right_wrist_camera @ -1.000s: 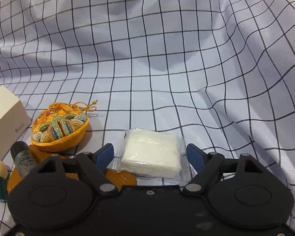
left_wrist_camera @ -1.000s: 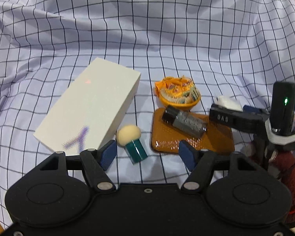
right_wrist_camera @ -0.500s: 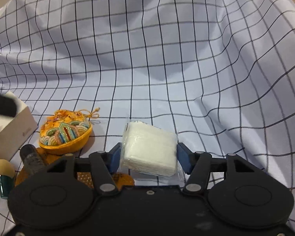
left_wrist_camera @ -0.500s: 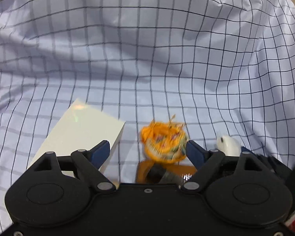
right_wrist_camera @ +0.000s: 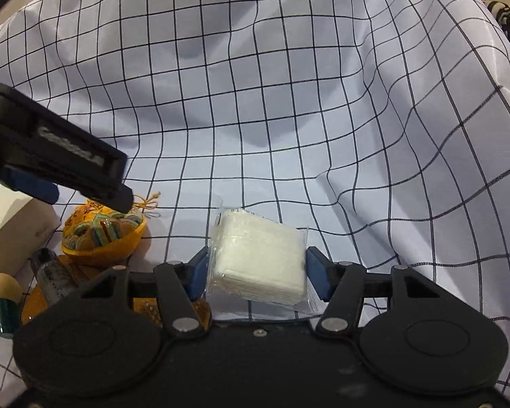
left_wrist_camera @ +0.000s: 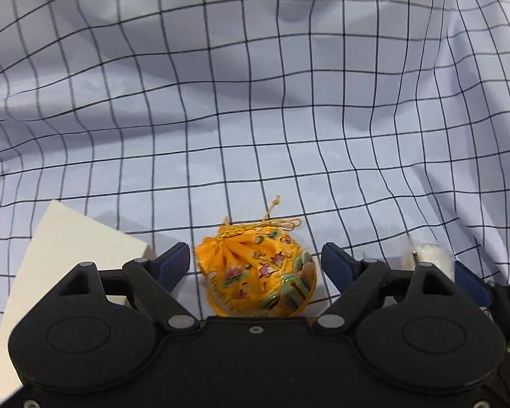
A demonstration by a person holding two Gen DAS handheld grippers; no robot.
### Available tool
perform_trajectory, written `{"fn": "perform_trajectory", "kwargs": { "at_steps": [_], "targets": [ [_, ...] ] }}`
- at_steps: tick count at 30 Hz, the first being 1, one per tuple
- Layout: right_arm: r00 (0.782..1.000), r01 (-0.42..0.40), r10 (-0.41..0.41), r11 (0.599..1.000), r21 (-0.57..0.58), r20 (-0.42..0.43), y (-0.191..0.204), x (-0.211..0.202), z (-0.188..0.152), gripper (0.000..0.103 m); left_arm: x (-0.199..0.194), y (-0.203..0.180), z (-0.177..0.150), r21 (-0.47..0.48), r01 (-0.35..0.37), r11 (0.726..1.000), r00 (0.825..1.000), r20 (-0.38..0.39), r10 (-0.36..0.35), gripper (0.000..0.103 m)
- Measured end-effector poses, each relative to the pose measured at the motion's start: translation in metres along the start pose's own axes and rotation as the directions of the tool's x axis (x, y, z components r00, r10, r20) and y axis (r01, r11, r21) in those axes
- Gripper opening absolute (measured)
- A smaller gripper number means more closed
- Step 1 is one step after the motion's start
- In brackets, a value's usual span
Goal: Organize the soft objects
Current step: 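Close the right gripper on the tissue packet while the left grasps the orange pouch, then lift and carry the tissue packet and orange pouch over the woven basket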
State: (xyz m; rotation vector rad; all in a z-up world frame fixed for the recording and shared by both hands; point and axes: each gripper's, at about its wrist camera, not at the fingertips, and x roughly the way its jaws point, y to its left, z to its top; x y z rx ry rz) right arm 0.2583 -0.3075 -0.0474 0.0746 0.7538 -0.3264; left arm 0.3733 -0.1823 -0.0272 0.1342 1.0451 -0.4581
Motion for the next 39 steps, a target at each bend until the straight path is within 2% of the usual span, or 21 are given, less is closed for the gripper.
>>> {"fn": "perform_trajectory", "kwargs": {
  "at_steps": [7,18,24,27,29,34,39],
  "targets": [
    [1.000,-0.007,0.007,1.000,0.001,-0.011,0.000,0.002,-0.006,0.058,0.018,-0.013,0.000,0.036,-0.005,0.999,0.999,-0.032,0.006,0.080],
    [1.000,-0.011,0.011,1.000,0.001,-0.014,0.000,0.001,-0.009,0.058,0.035,-0.019,0.001,0.069,-0.059,0.996,0.997,-0.048,0.062,0.081],
    [1.000,-0.013,0.013,1.000,-0.001,-0.013,0.001,-0.001,-0.009,0.058,0.027,-0.011,0.003,0.011,-0.036,0.999,0.999,-0.023,0.036,0.082],
    [1.000,-0.015,0.015,1.000,-0.002,-0.013,0.001,-0.001,-0.009,0.058,0.028,-0.008,0.005,0.008,-0.042,0.999,0.999,-0.030,0.042,0.089],
    [1.000,-0.016,0.016,1.000,-0.002,-0.012,0.001,-0.001,-0.009,0.058,0.031,-0.008,0.004,0.017,-0.053,0.998,0.998,-0.038,0.053,0.089],
    [1.000,-0.018,0.017,1.000,-0.006,-0.014,0.001,0.000,-0.009,0.058,0.043,-0.002,0.004,-0.012,-0.021,1.000,0.996,-0.087,0.019,0.089],
    [1.000,-0.016,0.016,1.000,-0.009,-0.015,0.001,0.000,-0.010,0.058,0.046,-0.005,0.003,-0.014,-0.023,1.000,0.997,-0.077,0.022,0.084]
  ]
}}
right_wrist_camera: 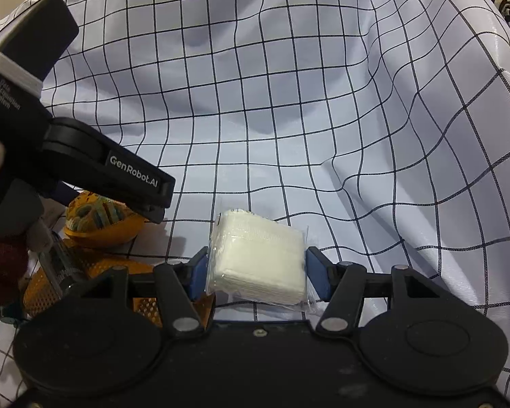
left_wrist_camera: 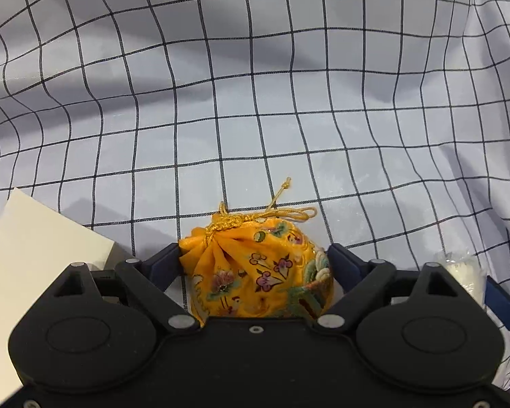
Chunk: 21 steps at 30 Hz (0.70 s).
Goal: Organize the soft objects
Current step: 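Lift and carry the tissue packet and orange pouch over the woven basket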
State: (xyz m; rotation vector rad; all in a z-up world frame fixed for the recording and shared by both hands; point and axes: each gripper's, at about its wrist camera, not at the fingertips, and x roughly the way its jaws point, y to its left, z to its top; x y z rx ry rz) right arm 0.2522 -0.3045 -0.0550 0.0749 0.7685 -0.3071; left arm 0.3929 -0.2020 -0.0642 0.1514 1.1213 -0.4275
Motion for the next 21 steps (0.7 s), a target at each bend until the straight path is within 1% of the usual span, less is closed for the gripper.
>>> {"fn": "perform_trajectory", "kwargs": {
  "at_steps": [2,4,6,10,15,21],
  "targets": [
    [1.000,0.001,-0.001,1.000,0.001,0.002,0.000,0.000,0.000,0.058,0.000,0.001,0.000,-0.004,0.005,1.000,1.000,0.008,-0.005,0.081],
    [1.000,0.002,-0.002,1.000,0.003,0.004,0.000,0.000,0.001,0.058,-0.003,0.003,-0.001,-0.014,0.016,1.000,1.000,0.020,-0.015,0.074],
    [1.000,0.002,-0.002,1.000,0.006,0.007,-0.001,-0.001,0.002,0.058,-0.008,0.005,-0.002,-0.027,0.022,0.999,0.999,0.035,-0.022,0.070],
    [1.000,0.004,-0.004,1.000,0.007,0.023,0.000,-0.008,0.005,0.058,-0.025,0.009,-0.003,-0.034,0.024,0.999,0.997,0.069,-0.022,0.070],
    [0.998,0.003,-0.003,1.000,0.000,0.059,0.003,-0.027,0.011,0.058,-0.057,0.015,-0.007,-0.039,0.037,0.999,0.991,0.133,-0.031,0.070],
    [0.992,-0.019,0.021,1.000,-0.016,0.123,0.010,-0.066,0.016,0.058,-0.118,0.024,-0.026,-0.040,0.064,0.997,0.973,0.225,-0.054,0.070]
  ]
}}
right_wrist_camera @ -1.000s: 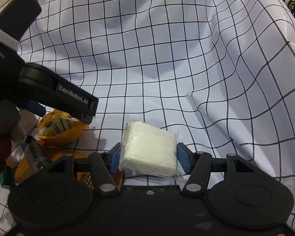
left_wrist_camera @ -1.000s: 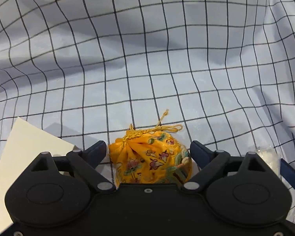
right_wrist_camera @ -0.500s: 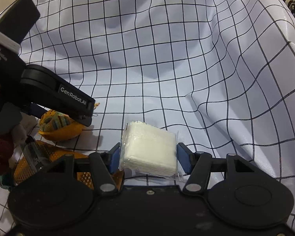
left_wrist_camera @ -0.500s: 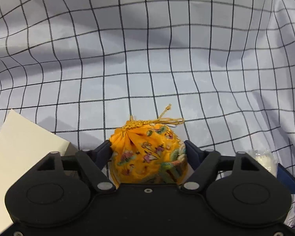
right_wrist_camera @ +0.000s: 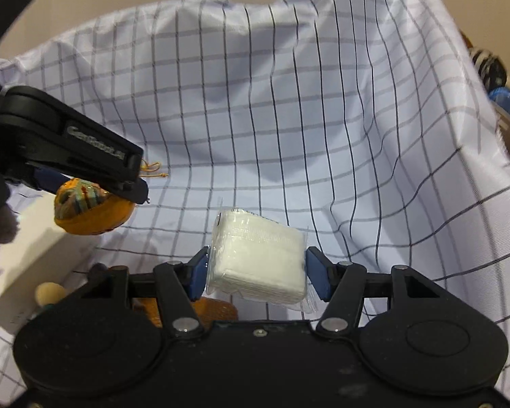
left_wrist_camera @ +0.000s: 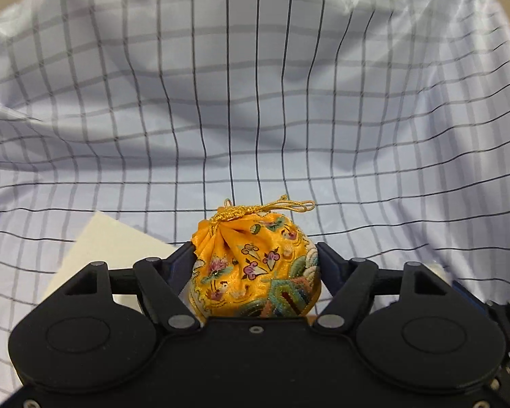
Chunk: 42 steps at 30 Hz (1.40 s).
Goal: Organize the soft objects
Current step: 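Lift and carry the tissue packet and orange pouch over the woven basket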
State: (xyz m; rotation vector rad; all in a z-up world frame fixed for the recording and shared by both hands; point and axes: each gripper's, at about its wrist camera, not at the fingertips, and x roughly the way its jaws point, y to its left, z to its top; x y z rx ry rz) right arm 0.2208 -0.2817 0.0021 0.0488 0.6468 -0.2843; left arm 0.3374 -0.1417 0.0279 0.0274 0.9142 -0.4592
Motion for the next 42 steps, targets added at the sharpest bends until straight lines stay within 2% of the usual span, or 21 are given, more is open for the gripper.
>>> {"fn": "perform_trajectory", "kwargs": {
  "at_steps": [9,18,24,29,35,42],
  "targets": [
    [0.996,-0.031,0.033,0.999,-0.023,0.079,0.009,-0.075,-0.004,0.058,-0.095,0.012,-0.037,0.009,0.028,1.000,0.994,0.108,-0.029,0.070],
    [0.990,-0.070,0.078,0.995,-0.065,0.121,0.007,-0.149,-0.030,0.058,-0.151,0.024,-0.099,0.030,0.016,0.999,0.992,0.123,-0.019,0.070],
    [0.991,-0.107,0.114,0.990,-0.097,0.076,0.009,-0.172,-0.054,0.058,-0.160,0.039,-0.141,-0.012,0.001,1.000,0.997,0.079,0.000,0.070],
    [0.992,-0.128,0.129,0.985,-0.115,0.002,0.006,-0.178,-0.077,0.058,-0.157,0.043,-0.173,-0.027,-0.014,1.000,1.000,0.018,0.015,0.070],
    [0.984,-0.151,0.139,0.982,-0.112,-0.109,0.005,-0.175,-0.102,0.058,-0.152,0.042,-0.205,-0.062,-0.002,0.998,0.998,-0.062,-0.002,0.070],
    [0.974,-0.180,0.161,0.977,-0.110,-0.162,0.012,-0.179,-0.123,0.058,-0.152,0.037,-0.233,-0.105,0.005,0.994,0.994,-0.108,-0.017,0.070]
  ]
}}
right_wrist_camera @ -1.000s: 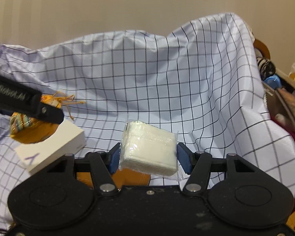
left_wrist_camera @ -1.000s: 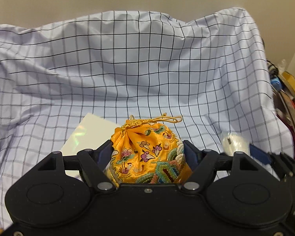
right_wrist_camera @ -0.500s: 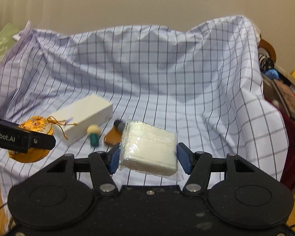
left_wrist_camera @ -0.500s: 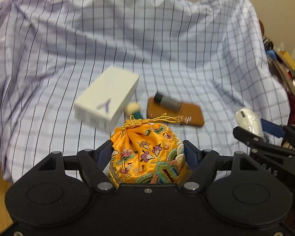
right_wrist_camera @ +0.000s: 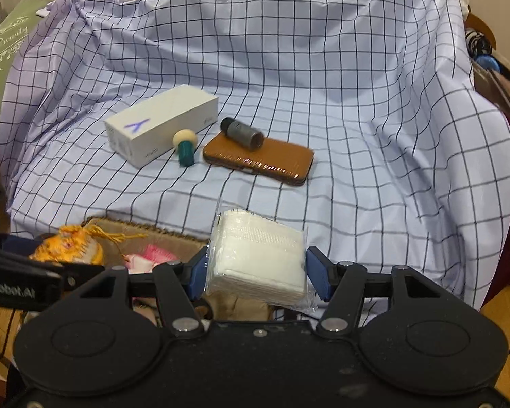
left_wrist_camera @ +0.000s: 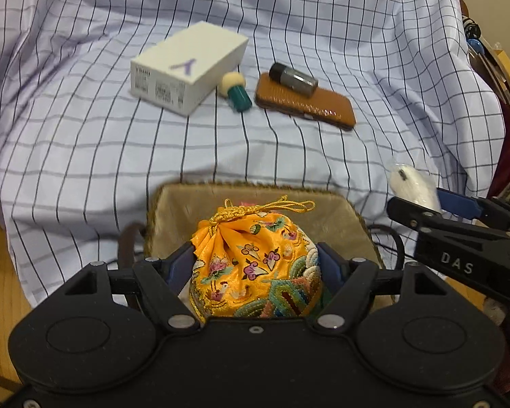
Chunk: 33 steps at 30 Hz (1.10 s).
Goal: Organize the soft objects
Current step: 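Lift and carry the tissue packet and orange pouch over the woven basket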
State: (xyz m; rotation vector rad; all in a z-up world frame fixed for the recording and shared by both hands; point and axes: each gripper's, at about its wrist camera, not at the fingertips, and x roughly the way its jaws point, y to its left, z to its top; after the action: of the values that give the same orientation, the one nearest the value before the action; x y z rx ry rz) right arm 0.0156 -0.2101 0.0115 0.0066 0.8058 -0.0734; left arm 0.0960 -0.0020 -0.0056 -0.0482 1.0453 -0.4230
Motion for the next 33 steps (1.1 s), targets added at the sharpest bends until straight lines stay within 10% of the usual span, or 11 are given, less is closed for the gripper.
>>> {"fn": "perform_trajectory", "kwargs": {
  "at_steps": [33],
  "targets": [
    [0.995,-0.054,0.041,0.986,0.157,0.089,-0.018,-0.049,-0.039,0.058,-0.012,-0.028,-0.046,-0.021,-0.028,0.999,1.000,0.012,0.028,0.071]
  ]
}}
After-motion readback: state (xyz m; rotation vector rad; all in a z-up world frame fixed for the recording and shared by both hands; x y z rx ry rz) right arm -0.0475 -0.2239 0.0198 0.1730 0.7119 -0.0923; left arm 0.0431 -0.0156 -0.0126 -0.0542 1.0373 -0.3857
